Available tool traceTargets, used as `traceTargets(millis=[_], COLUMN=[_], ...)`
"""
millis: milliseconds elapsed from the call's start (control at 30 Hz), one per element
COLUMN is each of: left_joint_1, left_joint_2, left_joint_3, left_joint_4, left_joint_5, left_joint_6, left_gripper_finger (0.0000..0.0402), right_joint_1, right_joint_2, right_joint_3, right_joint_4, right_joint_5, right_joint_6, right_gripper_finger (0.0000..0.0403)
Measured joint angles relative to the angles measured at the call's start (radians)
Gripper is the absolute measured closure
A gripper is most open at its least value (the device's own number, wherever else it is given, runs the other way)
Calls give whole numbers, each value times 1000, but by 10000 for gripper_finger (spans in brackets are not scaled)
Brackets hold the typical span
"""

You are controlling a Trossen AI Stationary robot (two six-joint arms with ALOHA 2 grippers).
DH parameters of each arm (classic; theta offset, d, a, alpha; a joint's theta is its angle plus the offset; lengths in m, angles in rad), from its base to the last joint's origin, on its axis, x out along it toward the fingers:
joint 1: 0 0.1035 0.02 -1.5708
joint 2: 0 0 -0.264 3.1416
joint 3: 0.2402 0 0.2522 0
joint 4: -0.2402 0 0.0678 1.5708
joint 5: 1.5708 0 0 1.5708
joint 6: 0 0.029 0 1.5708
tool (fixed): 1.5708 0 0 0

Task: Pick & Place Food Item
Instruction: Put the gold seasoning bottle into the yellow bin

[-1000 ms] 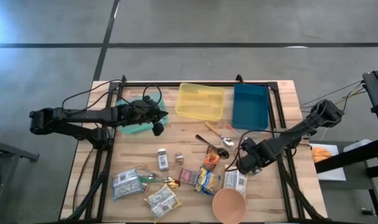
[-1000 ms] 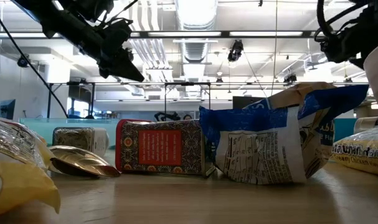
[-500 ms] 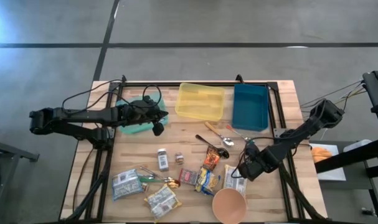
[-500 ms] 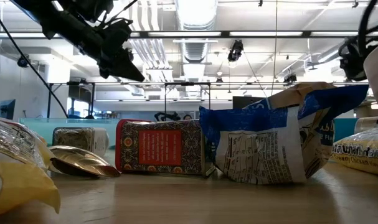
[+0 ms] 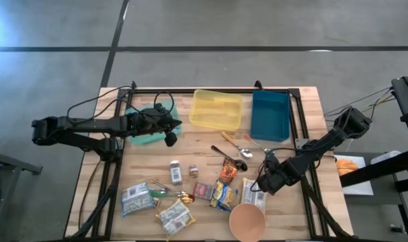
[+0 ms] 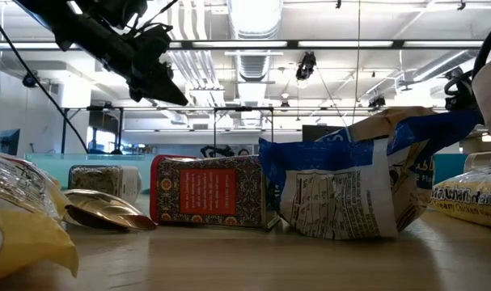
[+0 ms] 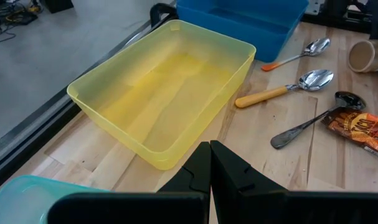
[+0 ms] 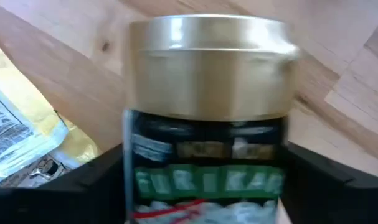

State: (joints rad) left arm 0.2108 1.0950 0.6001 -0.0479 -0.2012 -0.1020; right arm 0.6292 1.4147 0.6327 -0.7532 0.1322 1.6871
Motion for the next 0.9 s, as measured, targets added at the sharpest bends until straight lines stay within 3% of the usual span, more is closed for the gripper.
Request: traceTargets(millis=[67, 333, 533, 667, 900], left_joint_1=[0, 0, 0, 0, 0], left_joint_2=[0, 0, 1, 1, 2], left_joint_3=[0, 2, 2, 2, 11], left_joint_4=[4, 9, 29, 104, 204], left_joint_5=[0, 0, 18, 30, 146], left_joint_6=[1, 43, 30, -98, -299], left_gripper_finger=[396, 396, 396, 396, 396], right_joint_1=[0, 0, 1, -3, -28], right_joint_2=[0, 0, 0, 0, 1], right_joint_3=[7, 33, 101, 158, 235], right_joint_4=[7, -16, -109, -134, -135], right_joint_5=[1, 14, 93, 215, 492], right_joint_6=[-18, -37, -110, -222, -444], right_gripper_finger=[134, 133, 133, 133, 133])
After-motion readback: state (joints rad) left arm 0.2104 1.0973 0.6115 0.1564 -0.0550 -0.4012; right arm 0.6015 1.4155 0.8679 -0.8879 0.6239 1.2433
